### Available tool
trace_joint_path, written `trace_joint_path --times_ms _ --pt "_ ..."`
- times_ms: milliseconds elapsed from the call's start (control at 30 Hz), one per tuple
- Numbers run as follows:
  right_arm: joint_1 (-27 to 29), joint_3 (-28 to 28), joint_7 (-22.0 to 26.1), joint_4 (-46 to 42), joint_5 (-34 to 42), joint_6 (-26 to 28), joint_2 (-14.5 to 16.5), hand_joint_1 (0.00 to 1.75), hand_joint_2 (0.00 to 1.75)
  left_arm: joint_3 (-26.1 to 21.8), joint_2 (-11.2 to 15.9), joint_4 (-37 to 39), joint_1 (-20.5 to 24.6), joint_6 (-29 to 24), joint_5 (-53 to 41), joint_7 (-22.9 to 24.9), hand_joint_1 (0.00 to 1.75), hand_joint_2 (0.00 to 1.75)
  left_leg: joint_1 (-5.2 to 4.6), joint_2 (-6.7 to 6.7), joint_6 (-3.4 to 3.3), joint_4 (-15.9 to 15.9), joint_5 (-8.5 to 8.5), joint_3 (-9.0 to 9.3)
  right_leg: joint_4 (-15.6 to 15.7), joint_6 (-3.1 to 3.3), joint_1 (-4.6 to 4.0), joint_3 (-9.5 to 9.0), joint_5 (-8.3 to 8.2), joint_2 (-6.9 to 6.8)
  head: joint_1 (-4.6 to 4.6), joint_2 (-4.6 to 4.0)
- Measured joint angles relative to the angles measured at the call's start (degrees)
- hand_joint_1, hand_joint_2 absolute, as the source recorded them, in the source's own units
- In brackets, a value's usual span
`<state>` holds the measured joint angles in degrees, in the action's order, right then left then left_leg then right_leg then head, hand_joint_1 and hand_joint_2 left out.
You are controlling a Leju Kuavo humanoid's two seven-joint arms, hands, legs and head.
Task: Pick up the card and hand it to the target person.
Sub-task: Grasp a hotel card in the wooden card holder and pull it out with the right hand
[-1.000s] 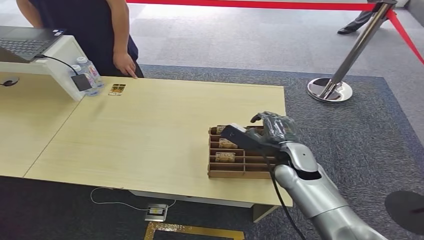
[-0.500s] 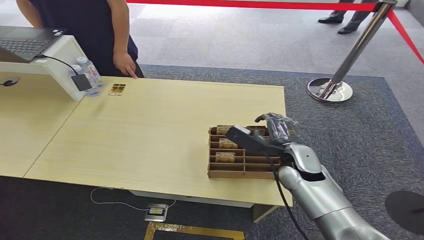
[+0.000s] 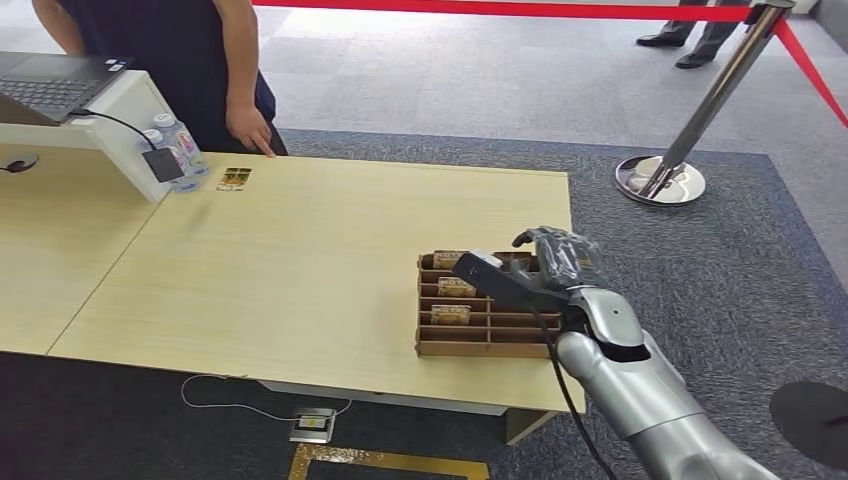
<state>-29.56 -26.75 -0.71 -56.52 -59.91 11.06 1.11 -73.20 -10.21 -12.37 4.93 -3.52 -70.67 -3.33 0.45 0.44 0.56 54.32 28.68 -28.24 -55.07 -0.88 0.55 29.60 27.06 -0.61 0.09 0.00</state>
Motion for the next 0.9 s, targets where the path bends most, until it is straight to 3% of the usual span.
trace_joint_path --times_ms 900 --pt "-0.88 0.44 -0.14 2.37 -0.43 -0.04 0.43 0.89 1.75 1.01 0.0 0.0 0.0 0.01 -0.58 0.09 0.0 0.0 0.0 0.0 0.0 0.0 0.0 -0.01 0.0 0.0 0.0 0.0 0.0 0.0 0.01 0.0"
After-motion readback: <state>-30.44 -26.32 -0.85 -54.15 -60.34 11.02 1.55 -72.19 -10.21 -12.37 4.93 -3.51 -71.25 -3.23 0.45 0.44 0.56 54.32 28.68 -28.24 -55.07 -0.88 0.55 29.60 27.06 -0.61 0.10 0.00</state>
